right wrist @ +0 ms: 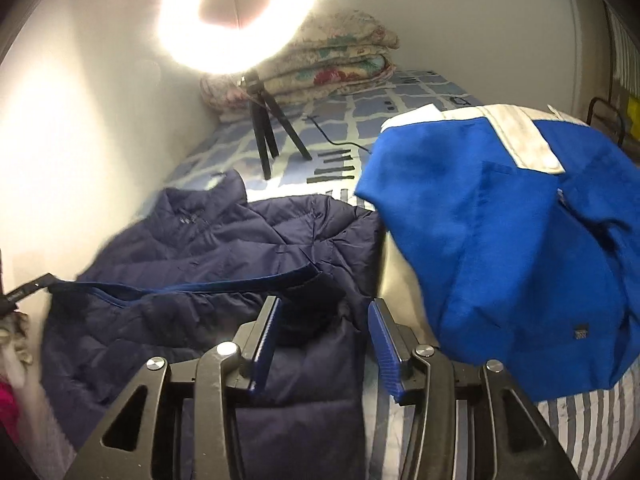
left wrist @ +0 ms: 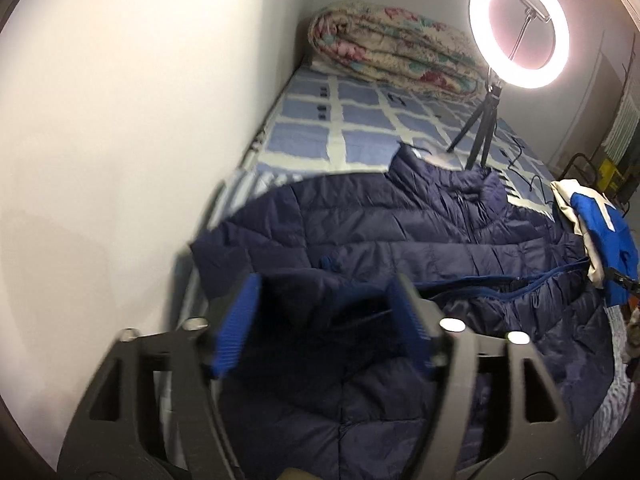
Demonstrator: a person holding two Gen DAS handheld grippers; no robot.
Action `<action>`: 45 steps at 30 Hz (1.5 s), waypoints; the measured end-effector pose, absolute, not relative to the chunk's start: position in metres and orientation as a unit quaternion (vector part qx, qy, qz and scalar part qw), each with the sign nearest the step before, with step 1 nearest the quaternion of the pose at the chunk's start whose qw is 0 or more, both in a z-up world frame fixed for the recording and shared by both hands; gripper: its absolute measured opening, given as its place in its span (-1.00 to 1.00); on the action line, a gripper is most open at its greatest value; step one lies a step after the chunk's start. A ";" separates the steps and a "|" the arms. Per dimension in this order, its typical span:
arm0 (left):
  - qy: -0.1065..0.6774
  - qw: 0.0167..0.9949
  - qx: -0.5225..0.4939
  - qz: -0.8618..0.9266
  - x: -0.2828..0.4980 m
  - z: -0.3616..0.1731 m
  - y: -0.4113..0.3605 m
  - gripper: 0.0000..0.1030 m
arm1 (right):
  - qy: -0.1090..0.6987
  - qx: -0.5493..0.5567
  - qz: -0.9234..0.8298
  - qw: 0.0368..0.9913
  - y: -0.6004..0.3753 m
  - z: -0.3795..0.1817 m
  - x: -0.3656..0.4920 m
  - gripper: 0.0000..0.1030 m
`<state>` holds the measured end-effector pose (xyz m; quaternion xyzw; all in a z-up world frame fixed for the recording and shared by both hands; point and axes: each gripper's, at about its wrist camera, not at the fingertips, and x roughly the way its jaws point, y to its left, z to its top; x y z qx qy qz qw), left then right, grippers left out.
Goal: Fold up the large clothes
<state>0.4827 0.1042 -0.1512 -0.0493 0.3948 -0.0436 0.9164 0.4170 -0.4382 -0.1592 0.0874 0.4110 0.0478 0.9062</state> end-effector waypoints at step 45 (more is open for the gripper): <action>0.369 0.928 0.049 -0.021 0.476 -0.155 0.103 -0.97 | 0.383 -0.041 0.041 0.922 -0.402 -0.136 0.393 -0.98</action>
